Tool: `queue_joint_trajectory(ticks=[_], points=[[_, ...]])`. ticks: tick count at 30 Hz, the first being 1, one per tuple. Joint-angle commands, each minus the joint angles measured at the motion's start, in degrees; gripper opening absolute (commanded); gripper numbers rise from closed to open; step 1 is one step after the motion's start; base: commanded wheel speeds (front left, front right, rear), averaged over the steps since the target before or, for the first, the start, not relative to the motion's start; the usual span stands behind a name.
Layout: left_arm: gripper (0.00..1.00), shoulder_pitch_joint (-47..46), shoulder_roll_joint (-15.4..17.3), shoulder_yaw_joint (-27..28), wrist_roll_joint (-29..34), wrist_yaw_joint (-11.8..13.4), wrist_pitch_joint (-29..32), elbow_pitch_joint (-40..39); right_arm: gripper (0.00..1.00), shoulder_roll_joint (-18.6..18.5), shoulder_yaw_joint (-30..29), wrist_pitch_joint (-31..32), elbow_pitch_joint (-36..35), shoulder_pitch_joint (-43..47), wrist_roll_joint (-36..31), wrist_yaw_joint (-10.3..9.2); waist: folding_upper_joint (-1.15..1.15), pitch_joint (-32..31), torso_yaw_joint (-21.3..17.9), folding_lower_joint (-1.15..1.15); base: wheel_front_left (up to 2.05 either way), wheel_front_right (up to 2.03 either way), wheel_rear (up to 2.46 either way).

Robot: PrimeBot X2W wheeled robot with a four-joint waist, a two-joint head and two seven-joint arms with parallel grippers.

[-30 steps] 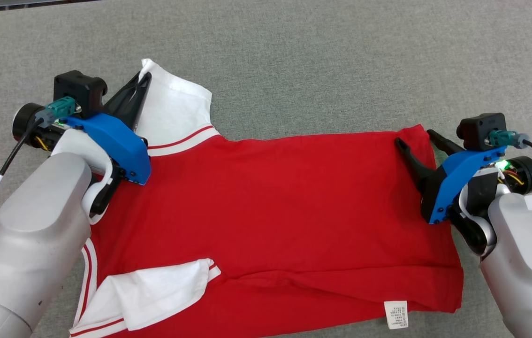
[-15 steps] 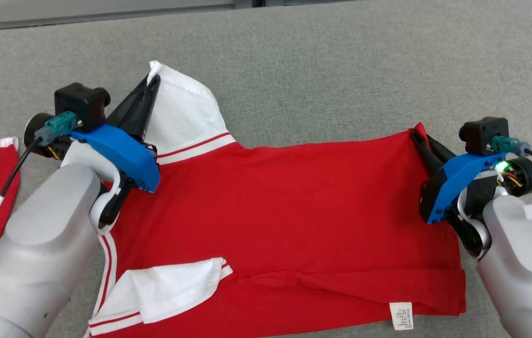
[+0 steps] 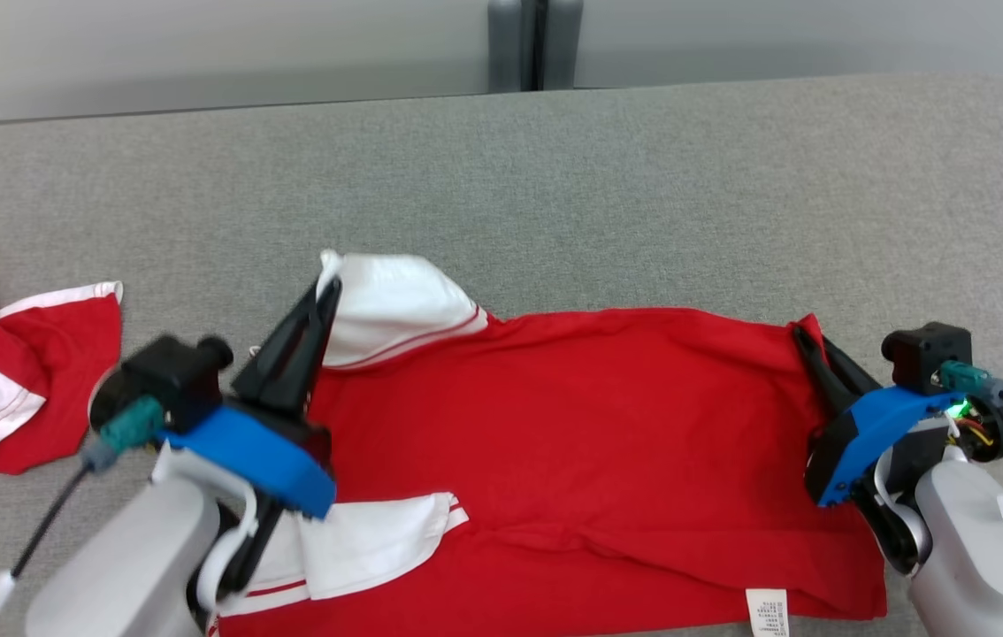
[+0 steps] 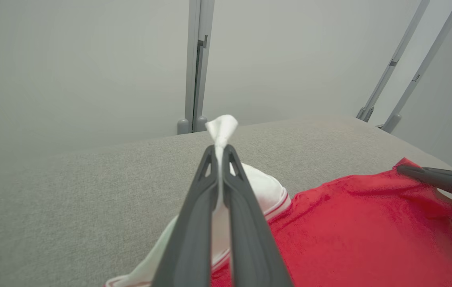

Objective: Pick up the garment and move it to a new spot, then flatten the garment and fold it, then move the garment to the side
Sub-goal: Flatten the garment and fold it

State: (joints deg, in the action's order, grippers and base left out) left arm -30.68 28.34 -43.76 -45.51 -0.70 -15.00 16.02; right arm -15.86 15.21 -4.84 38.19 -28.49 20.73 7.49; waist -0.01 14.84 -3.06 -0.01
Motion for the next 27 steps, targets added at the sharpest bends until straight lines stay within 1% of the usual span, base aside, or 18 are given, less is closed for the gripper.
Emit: queue_joint_trajectory(ticks=[1,6,10,13,18,24,26,27], points=[[0.0,2.5,0.6,0.2,0.3,1.0,-0.2,-1.8,0.0,-0.3,-0.1,-0.6,-0.3,1.0,0.0,0.01,0.01,-0.4,0.2,0.01,0.0,0.0,0.0],[0.0,9.4,2.0,-0.4,0.5,3.6,-0.2,-7.6,0.0,-1.1,-1.0,-2.6,-0.6,3.3,-1.1,0.01,0.01,-1.5,1.4,0.01,0.0,0.0,0.0],[0.0,13.6,2.9,-0.1,-0.2,5.2,-0.2,-9.9,0.0,-1.7,-1.6,-4.0,-0.3,4.7,-2.0,0.01,0.01,-2.4,2.2,0.01,0.0,0.0,0.0],[0.0,16.1,3.0,-0.1,-0.4,5.9,-0.2,-10.9,0.0,-1.7,-2.0,-5.1,-0.4,5.7,-2.4,0.01,0.01,-3.0,2.5,0.01,0.0,0.0,0.0],[0.0,19.5,3.5,0.6,-0.3,7.4,-0.2,-11.6,0.0,-1.2,-2.7,-7.2,-1.0,8.1,-3.0,0.01,0.01,-4.2,2.7,0.01,0.0,0.0,0.0],[0.0,23.6,3.0,1.9,-0.9,8.2,-0.2,-11.2,0.0,-0.1,-3.8,-9.1,-2.4,11.1,-3.3,0.01,0.01,-5.0,2.4,0.01,0.0,0.0,0.0],[0.0,24.8,2.7,2.6,-1.4,8.4,-0.2,-10.7,0.05,0.3,-4.3,-9.6,-3.1,12.3,-3.0,0.01,0.01,-5.1,2.2,0.01,0.0,0.0,0.0],[0.0,25.4,2.6,3.0,-1.0,8.4,-0.2,-10.5,0.0,0.5,-4.4,-9.6,-3.4,12.8,-3.0,0.01,0.01,-5.2,2.1,0.01,0.0,0.0,0.0]])
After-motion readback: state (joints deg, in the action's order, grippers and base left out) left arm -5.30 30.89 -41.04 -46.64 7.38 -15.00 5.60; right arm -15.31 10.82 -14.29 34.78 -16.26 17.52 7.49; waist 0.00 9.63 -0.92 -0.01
